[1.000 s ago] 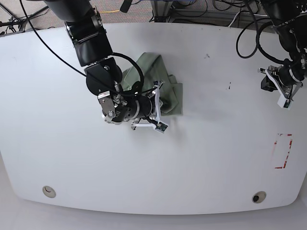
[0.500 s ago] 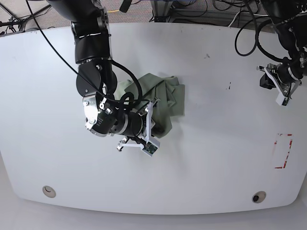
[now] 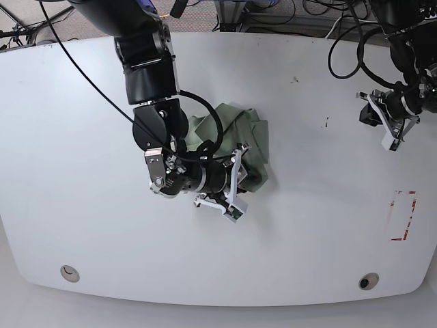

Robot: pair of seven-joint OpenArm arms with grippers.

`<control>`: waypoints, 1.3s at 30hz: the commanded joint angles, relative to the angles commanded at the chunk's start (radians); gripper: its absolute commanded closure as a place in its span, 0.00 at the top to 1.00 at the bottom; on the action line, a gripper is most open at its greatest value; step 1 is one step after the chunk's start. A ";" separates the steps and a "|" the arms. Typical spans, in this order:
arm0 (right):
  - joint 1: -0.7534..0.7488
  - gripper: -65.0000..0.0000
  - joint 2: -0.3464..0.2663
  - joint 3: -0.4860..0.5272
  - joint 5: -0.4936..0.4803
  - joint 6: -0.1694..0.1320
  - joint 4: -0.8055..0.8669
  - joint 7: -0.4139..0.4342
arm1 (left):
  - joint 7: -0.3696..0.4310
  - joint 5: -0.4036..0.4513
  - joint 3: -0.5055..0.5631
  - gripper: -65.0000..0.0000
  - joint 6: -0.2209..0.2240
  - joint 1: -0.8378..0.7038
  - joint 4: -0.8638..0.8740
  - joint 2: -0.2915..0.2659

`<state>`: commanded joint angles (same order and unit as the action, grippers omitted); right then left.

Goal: Fold the T-shirt properly
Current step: 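Press the folded bundle with the right gripper while the left gripper withdraws, then grasp opposite sides of the green bundle with both grippers, then flip the bundle over with both grippers and release it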

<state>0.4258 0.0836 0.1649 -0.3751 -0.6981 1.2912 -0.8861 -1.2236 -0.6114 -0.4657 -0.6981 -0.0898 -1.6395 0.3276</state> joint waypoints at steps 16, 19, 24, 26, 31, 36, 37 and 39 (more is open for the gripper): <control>-0.112 0.70 -0.249 -0.032 -0.204 0.000 0.308 0.041 | 0.005 0.006 0.387 0.12 0.000 0.106 -0.064 -0.092; -0.149 0.64 -0.302 -0.126 -0.279 0.000 0.308 0.018 | 0.005 0.018 0.430 0.12 0.000 0.138 -0.063 -0.146; -0.163 0.36 -0.364 -0.192 -0.296 0.000 0.293 0.002 | 0.005 0.138 0.453 0.12 0.000 0.183 -0.057 -0.262; -0.160 0.25 -0.376 -0.192 -0.299 0.000 0.258 0.002 | 0.005 0.222 0.471 0.12 0.000 0.195 -0.055 -0.311; -0.158 0.19 -0.373 -0.190 -0.287 0.000 0.219 0.003 | 0.011 0.381 0.509 0.12 0.000 0.199 -0.048 -0.413; -0.157 0.19 -0.322 -0.189 -0.226 0.000 0.126 0.017 | 0.095 0.457 0.523 0.12 0.000 0.196 0.002 -0.453; -0.152 0.19 -0.313 -0.189 -0.203 0.000 0.107 0.035 | 0.115 0.465 0.523 0.12 0.000 0.196 0.021 -0.453; -0.149 0.19 -0.308 -0.189 -0.155 0.000 0.074 0.078 | 0.144 0.477 0.523 0.12 0.000 0.201 0.075 -0.453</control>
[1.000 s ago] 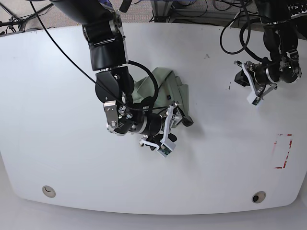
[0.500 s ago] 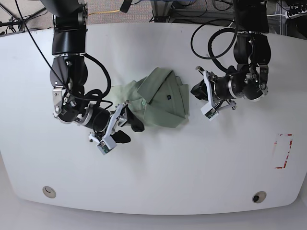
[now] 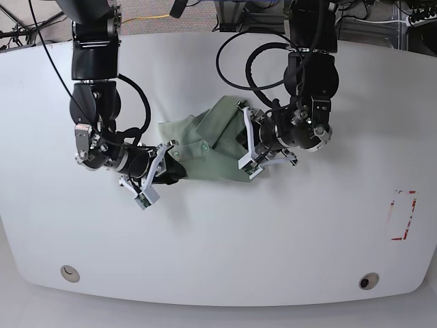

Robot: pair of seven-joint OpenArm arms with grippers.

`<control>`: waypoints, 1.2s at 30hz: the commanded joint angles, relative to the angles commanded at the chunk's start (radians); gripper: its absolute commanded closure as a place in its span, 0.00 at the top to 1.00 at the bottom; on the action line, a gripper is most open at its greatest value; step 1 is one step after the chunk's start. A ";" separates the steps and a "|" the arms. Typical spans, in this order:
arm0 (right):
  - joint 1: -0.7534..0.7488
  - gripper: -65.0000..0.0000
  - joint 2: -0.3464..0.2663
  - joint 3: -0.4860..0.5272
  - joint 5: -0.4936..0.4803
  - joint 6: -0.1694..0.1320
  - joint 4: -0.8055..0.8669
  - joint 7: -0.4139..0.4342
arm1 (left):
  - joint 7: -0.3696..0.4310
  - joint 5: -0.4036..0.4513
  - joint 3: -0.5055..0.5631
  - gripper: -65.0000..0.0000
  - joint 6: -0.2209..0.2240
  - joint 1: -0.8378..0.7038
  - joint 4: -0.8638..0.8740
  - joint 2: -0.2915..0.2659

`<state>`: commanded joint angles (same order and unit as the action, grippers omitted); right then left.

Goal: Fold the T-shirt properly
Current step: 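Flip the bundle over with both grippers and release it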

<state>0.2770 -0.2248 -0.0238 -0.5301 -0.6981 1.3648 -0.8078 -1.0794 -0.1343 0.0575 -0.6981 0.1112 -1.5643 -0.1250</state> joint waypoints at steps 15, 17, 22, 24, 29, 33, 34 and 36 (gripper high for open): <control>0.029 0.18 -0.005 -0.006 0.236 0.000 -0.272 0.221 | 0.115 0.015 -0.003 0.12 0.000 0.051 0.308 0.126; 0.028 0.18 -0.009 -0.008 0.236 0.000 -0.272 0.221 | 0.117 0.017 -0.005 0.12 0.000 0.055 0.311 0.141; -0.021 0.18 -0.017 -0.040 0.236 0.000 -0.218 0.216 | 0.144 0.021 0.000 0.12 0.000 0.115 0.356 0.183; -0.063 0.18 -0.015 -0.068 0.235 0.000 -0.164 0.193 | 0.152 0.020 0.000 0.12 0.000 0.152 0.410 0.193; -0.152 0.18 -0.006 -0.094 0.238 0.000 -0.011 0.114 | 0.203 0.014 0.000 0.12 0.000 0.293 0.560 0.212; -0.187 0.18 0.041 -0.100 0.242 0.000 0.064 0.068 | 0.199 0.012 0.000 0.12 0.000 0.377 0.586 0.213; -0.195 0.18 0.044 -0.100 0.242 0.000 0.089 0.051 | 0.189 0.012 0.000 0.12 0.000 0.391 0.586 0.213; -0.210 0.18 0.048 -0.100 0.236 0.000 0.164 -0.002 | 0.147 0.011 -0.002 0.12 0.000 0.428 0.585 0.212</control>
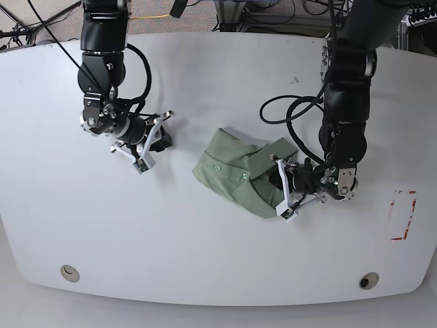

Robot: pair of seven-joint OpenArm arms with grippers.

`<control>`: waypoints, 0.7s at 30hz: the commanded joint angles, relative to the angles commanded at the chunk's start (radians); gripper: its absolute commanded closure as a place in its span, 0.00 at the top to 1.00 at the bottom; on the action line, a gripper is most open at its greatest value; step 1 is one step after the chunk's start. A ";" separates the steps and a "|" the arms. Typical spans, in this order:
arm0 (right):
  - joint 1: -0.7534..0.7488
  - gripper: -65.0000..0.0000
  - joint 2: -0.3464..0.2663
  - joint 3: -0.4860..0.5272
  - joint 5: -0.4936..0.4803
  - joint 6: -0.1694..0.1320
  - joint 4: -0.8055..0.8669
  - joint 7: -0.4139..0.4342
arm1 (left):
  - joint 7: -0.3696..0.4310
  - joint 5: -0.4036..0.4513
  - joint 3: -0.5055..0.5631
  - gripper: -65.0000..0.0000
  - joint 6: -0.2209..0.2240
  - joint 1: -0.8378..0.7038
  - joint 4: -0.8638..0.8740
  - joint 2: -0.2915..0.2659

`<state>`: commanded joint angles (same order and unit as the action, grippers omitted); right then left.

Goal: Fold the T-shirt properly
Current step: 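Flip the bundle over with both grippers and release it, then reposition both grippers beside the collar of the folded shirt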

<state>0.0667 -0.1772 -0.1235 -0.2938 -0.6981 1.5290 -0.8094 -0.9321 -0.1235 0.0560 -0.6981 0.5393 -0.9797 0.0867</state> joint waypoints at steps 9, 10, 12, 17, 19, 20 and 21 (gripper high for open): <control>0.020 0.18 0.064 0.009 0.002 0.000 0.230 -0.155 | -0.130 0.002 -0.006 0.12 0.000 0.000 -0.255 0.005; 0.032 0.18 0.066 0.020 -0.002 0.000 0.236 -0.164 | -0.153 0.003 -0.006 0.12 0.000 -0.028 -0.322 0.008; 0.049 0.18 0.078 0.046 0.005 0.000 0.227 -0.166 | -0.193 0.005 -0.008 0.12 0.000 -0.069 -0.422 0.034; 0.152 0.18 0.095 0.084 0.006 0.000 0.121 -0.161 | -0.213 0.006 -0.009 0.12 0.000 -0.176 -0.575 0.089; 0.187 0.18 0.110 0.095 0.006 0.000 0.069 -0.152 | -0.215 0.009 -0.026 0.11 0.000 -0.249 -0.635 0.118; 0.203 0.18 0.117 0.095 0.006 0.000 0.044 -0.137 | -0.210 0.009 -0.046 0.11 0.000 -0.293 -0.666 0.130; 0.218 0.18 0.120 0.095 0.006 0.000 0.015 -0.114 | -0.210 0.009 -0.068 0.11 0.000 -0.324 -0.684 0.135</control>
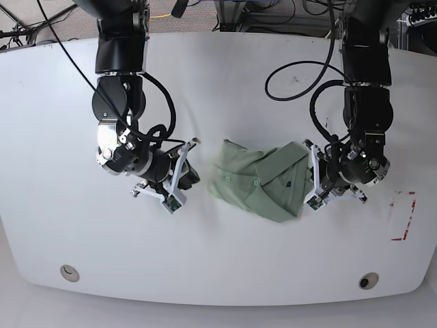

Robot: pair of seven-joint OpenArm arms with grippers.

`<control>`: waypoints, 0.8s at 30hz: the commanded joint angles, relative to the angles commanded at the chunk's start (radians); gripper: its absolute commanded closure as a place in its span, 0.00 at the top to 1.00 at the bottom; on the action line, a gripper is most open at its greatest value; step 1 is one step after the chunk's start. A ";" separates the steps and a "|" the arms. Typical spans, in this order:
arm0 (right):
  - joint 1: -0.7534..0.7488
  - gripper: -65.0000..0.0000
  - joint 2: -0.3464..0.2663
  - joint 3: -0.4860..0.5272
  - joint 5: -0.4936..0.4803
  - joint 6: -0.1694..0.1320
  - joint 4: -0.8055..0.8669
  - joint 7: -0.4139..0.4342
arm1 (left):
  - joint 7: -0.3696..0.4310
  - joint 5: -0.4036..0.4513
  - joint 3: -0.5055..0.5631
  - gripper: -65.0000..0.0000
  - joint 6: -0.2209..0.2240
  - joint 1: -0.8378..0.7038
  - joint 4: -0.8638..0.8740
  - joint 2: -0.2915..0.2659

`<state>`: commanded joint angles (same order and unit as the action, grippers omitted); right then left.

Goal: Fold the T-shirt properly
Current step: 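Reposition both grippers beside the collar of the folded shirt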

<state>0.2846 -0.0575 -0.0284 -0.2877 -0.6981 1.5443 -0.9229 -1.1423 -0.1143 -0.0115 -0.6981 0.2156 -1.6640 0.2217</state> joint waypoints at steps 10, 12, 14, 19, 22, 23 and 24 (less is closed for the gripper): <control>0.138 0.18 0.035 0.005 0.000 0.000 -0.239 0.106 | 0.149 0.000 -0.149 0.11 0.000 -0.207 -0.040 -0.032; 0.160 0.18 0.037 0.005 0.000 0.000 -0.287 0.146 | 0.184 0.000 -0.149 0.11 0.000 -0.227 -0.038 -0.052; 0.180 0.18 0.038 0.005 0.000 0.000 -0.328 0.173 | 0.212 0.000 -0.149 0.11 0.000 -0.252 -0.038 -0.072; 0.235 0.18 0.061 0.005 0.002 0.000 -0.482 0.299 | 0.219 0.000 -0.149 0.11 0.000 -0.264 -0.038 -0.124; 0.242 0.18 0.061 0.006 0.002 0.000 -0.552 0.376 | 0.216 0.000 -0.149 0.11 0.000 -0.278 -0.054 -0.149; 0.242 0.18 0.061 0.006 0.002 0.000 -0.574 0.397 | 0.216 0.000 -0.149 0.11 0.000 -0.290 -0.063 -0.152; 0.242 0.18 0.061 0.006 0.002 0.000 -0.589 0.416 | 0.216 0.000 -0.149 0.11 0.000 -0.298 -0.071 -0.153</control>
<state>0.5271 0.0038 -0.0222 -0.2862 -0.6981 0.9551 -0.5071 -0.9260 -0.1143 -0.1603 -0.6981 -0.0821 -1.7346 0.0683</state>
